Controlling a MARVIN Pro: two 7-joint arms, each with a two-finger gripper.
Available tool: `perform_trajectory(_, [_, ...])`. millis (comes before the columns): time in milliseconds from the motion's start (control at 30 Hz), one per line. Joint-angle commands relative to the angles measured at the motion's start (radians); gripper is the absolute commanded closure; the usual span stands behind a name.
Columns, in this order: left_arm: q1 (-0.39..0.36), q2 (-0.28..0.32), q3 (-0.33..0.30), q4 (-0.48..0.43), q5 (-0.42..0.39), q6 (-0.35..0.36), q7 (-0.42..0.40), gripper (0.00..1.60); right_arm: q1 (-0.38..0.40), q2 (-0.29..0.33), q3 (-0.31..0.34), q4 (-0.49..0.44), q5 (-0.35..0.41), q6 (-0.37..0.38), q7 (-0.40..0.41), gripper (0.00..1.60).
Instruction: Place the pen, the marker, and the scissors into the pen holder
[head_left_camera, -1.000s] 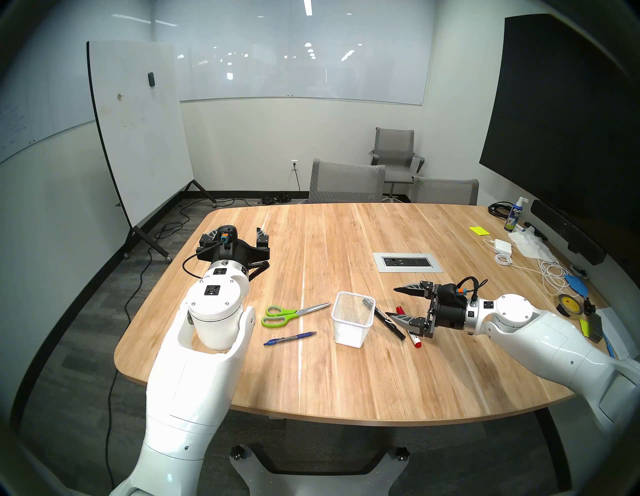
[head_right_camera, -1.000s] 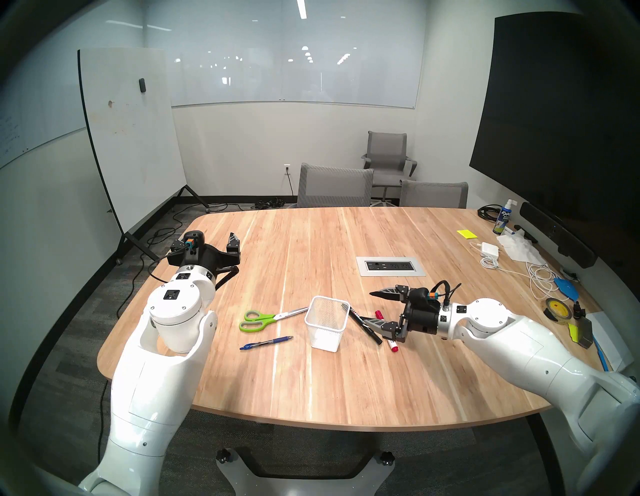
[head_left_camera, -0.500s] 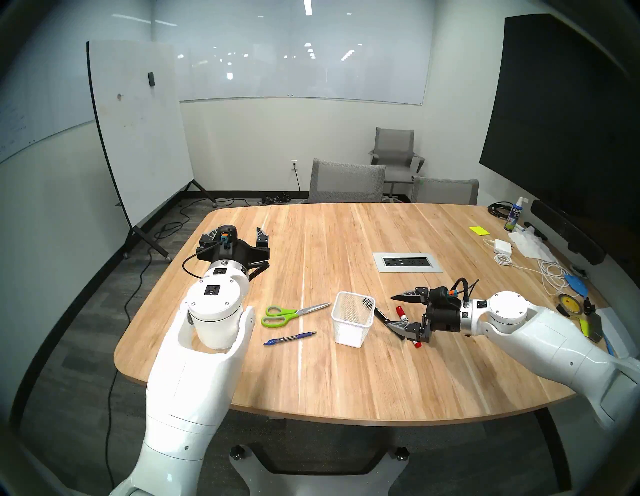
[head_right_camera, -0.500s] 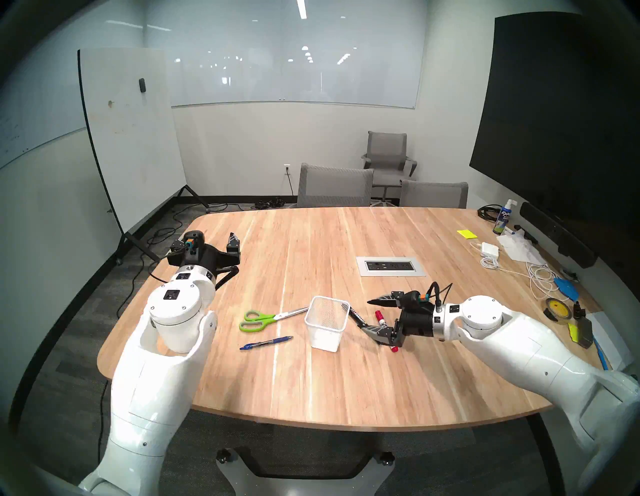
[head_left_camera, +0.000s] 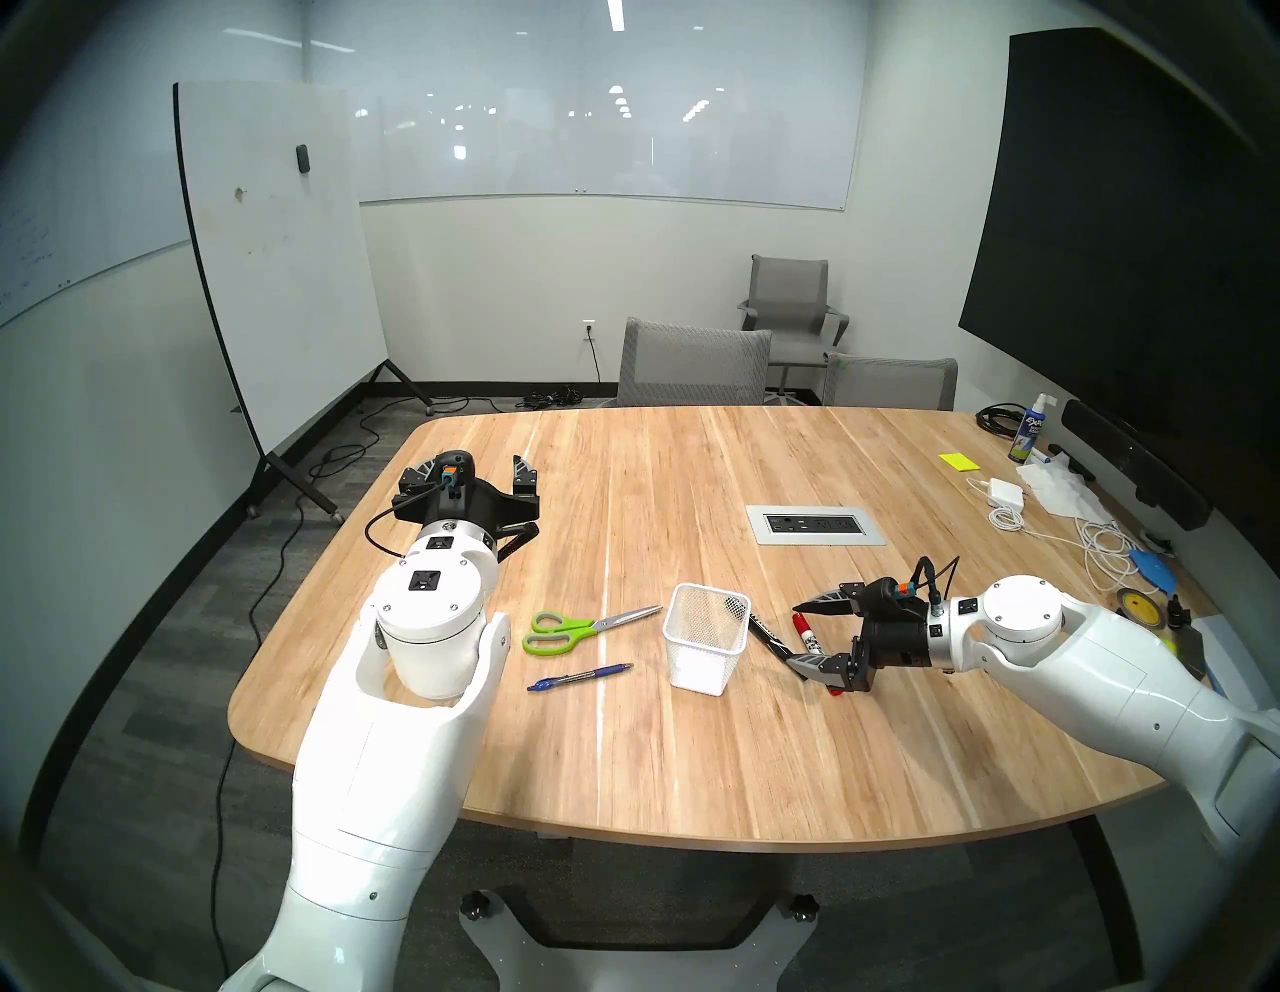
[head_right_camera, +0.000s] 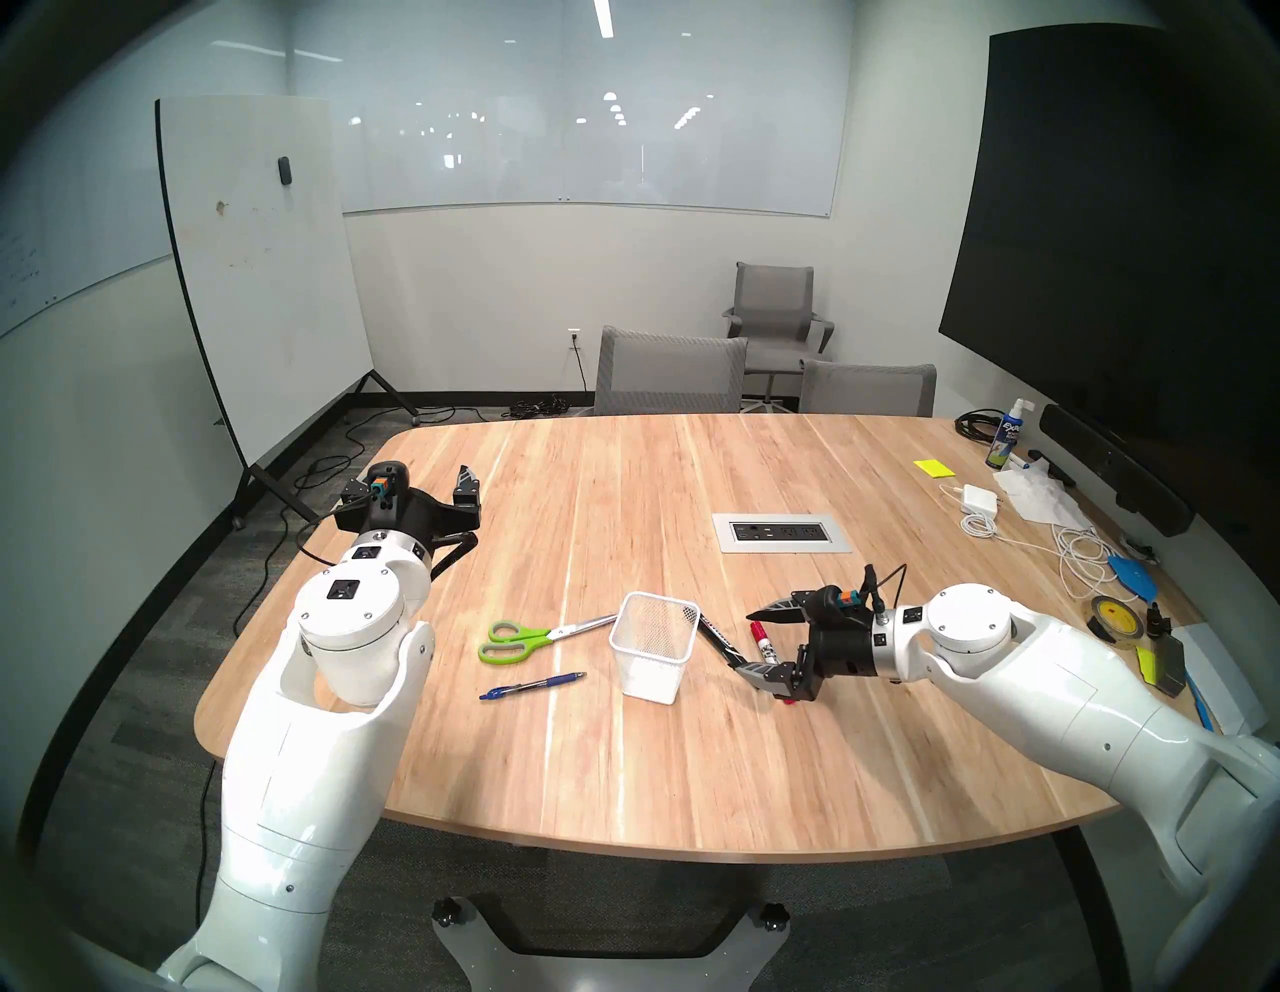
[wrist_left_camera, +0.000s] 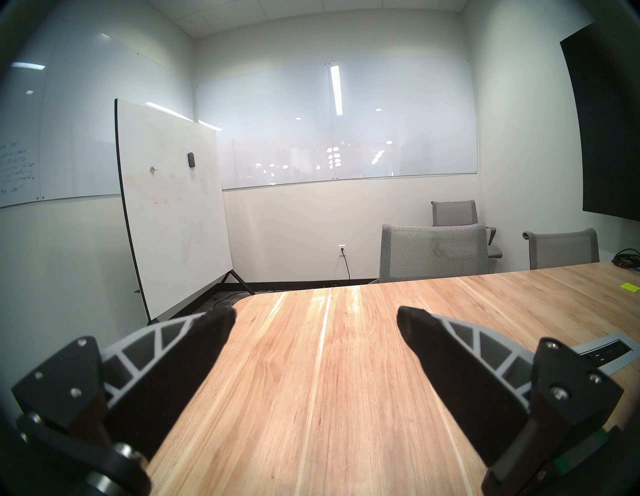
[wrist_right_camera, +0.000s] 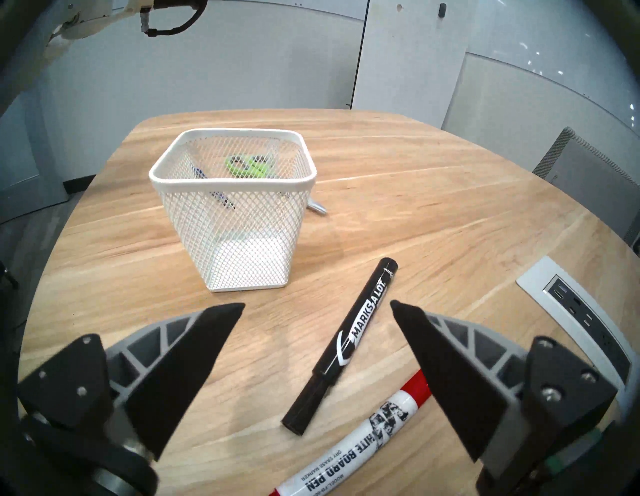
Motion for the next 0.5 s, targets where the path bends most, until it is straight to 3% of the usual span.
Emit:
perform_trajectory(0, [-0.007, -0.001, -0.001, -0.019, -0.001, -0.001, -0.001, 0.00, 0.014, -0.033, -0.003, 0.019, 0.003, 0.008, 0.010, 0.00])
perform_trajectory(467, [-0.007, -0.001, -0.001, -0.019, -0.001, -0.001, -0.001, 0.00, 0.033, -0.081, -0.008, 0.046, -0.019, 0.064, 0.008, 0.00])
